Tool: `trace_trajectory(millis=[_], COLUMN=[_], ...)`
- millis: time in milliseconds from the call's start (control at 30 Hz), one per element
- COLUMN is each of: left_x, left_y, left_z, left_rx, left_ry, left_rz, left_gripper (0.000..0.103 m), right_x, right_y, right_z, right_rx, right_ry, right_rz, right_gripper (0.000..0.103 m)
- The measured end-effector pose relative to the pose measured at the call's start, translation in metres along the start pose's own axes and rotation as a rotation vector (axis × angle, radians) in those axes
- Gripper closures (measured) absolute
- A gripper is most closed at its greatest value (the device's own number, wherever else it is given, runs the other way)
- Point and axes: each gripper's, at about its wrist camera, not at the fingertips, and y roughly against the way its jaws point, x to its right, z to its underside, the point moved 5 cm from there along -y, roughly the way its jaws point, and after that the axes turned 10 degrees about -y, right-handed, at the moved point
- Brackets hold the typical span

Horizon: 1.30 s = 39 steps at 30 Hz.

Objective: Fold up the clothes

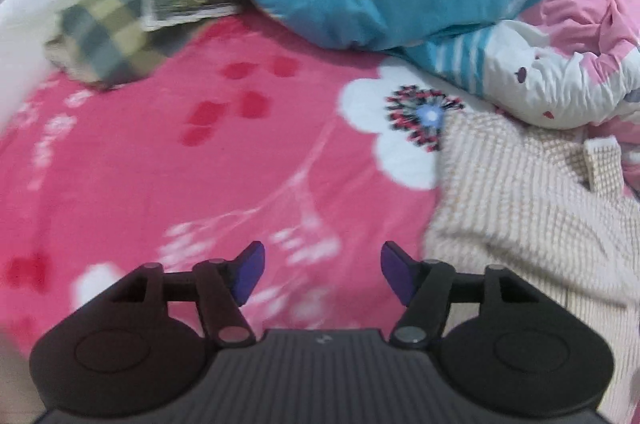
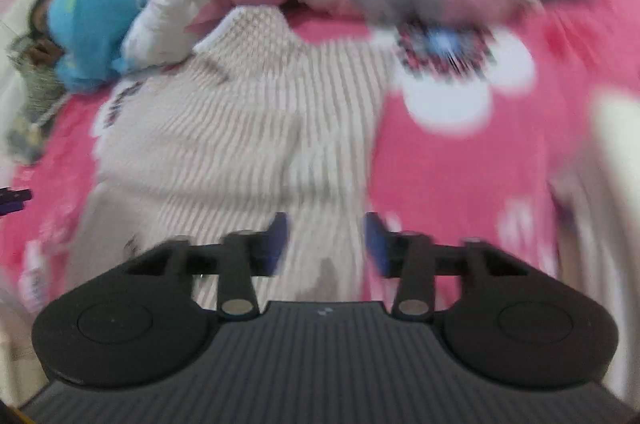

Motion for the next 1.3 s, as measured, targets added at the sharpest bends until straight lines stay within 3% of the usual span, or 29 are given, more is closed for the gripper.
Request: trace_trajectory(millis=[100, 233, 400, 467, 533, 667, 700, 767, 800, 900, 967, 1133, 1300], left_x=[-0.006, 0.035, 0.07, 0.073, 0.077, 0.087, 0.089, 0.092, 0.092, 0.093, 0.095, 0.105, 0.099], left_y=[0.006, -0.031, -0.056, -0.053, -0.05, -0.052, -0.052, -0.053, -0.052, -0.047, -0.044, -0.018, 0.005], left_z=[0.034, 0.103, 0.173, 0.187, 0.199, 0.21, 0.211, 0.212, 0.212, 0.213, 0.212, 0.213, 0.204], left_rx=[-0.101, -0.255, -0.363, -0.373, -0.402, -0.422, -0.422, -0.424, -0.427, -0.431, -0.431, -0.397, -0.409], left_ry=[0.018, 0.031, 0.031, 0.054, 0.068, 0.023, 0.013, 0.003, 0.01, -0.021, -0.068, -0.124, -0.14], left_rz=[0.096, 0.262, 0.313, 0.341, 0.374, 0.388, 0.384, 0.377, 0.374, 0.36, 0.336, 0.286, 0.293], left_gripper=[0.03, 0.031, 0.038, 0.039, 0.041, 0.041, 0.042, 0.048, 0.051, 0.071, 0.096, 0.097, 0.097], right_x=[0.029, 0.048, 0.055, 0.057, 0.053, 0.042, 0.041, 0.035, 0.03, 0.017, 0.009, -0.015, -0.009], right_y=[0.017, -0.025, -0.072, -0.072, -0.073, -0.071, -0.072, -0.074, -0.074, -0.076, -0.081, -0.075, -0.047], right_z=[0.046, 0.094, 0.122, 0.132, 0.15, 0.184, 0.188, 0.196, 0.2, 0.205, 0.204, 0.191, 0.183], right_rx=[-0.103, -0.164, -0.185, -0.18, -0.228, -0.259, -0.266, -0.303, -0.324, -0.369, -0.384, -0.389, -0.38], right_ry=[-0.139, -0.31, -0.381, -0.45, -0.503, -0.52, -0.543, -0.561, -0.548, -0.48, -0.435, -0.293, -0.286], right_rz=[-0.073, -0.133, -0.14, -0.191, -0.247, -0.276, -0.293, -0.313, -0.316, -0.286, -0.255, -0.202, -0.2], right_gripper=[0.044, 0.043, 0.044, 0.043, 0.044, 0.046, 0.05, 0.071, 0.074, 0.088, 0.094, 0.097, 0.097])
